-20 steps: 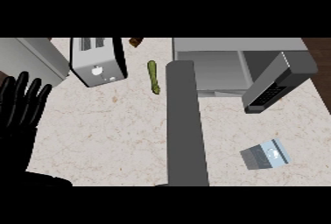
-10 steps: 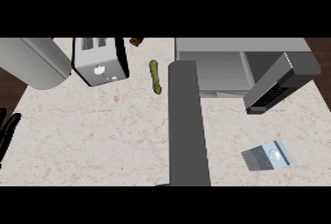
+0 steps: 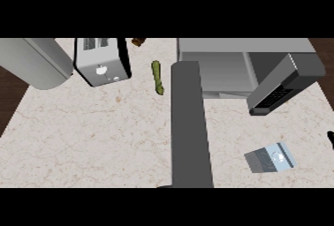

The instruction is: Pick up the milk, place it into the microwave and close the microwave

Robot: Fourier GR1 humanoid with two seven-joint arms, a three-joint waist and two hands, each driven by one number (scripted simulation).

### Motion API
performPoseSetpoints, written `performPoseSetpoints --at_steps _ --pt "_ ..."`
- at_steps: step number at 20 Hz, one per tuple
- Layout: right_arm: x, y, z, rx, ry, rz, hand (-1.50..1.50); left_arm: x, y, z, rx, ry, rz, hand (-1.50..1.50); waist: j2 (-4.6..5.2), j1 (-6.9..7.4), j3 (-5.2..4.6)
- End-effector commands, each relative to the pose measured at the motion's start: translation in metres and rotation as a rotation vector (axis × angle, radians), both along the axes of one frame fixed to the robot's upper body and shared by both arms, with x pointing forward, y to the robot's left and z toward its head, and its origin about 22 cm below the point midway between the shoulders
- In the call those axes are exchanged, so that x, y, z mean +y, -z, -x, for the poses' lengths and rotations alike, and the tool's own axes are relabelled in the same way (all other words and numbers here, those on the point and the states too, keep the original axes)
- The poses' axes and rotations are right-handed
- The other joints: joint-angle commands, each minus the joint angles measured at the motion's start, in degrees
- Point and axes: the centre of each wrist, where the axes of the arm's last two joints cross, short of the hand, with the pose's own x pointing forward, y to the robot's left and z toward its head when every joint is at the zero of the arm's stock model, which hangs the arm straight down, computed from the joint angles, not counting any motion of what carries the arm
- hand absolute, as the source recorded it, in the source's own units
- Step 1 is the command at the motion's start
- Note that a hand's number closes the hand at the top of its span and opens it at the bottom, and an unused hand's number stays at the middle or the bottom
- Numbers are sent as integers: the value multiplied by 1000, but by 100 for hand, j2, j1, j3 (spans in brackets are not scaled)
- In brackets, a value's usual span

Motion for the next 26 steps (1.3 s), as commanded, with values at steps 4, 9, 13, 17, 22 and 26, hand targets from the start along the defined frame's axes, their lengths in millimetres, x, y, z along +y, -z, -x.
performPoseSetpoints --at_steps 4,9,13,17,22,26 --pt "-11 66 -6 81 107 46 -150 21 0 19 -27 -1 -4 -150 0 30 1" --pt "-14 111 3 145 107 32 -150 8 21 38 14 -14 17 -150 -2 34 1" --pt "-46 135 -11 153 130 47 -150 24 2 44 10 -9 4 -150 1 38 3" --pt "-40 175 1 205 96 84 -150 23 -11 42 -4 -9 -1 -150 5 30 6" --pt "-63 196 -22 206 118 133 -150 24 3 49 -6 -2 19 -150 8 42 6" --pt "-73 206 -23 185 93 166 -150 21 0 49 9 -15 9 -150 9 17 5"
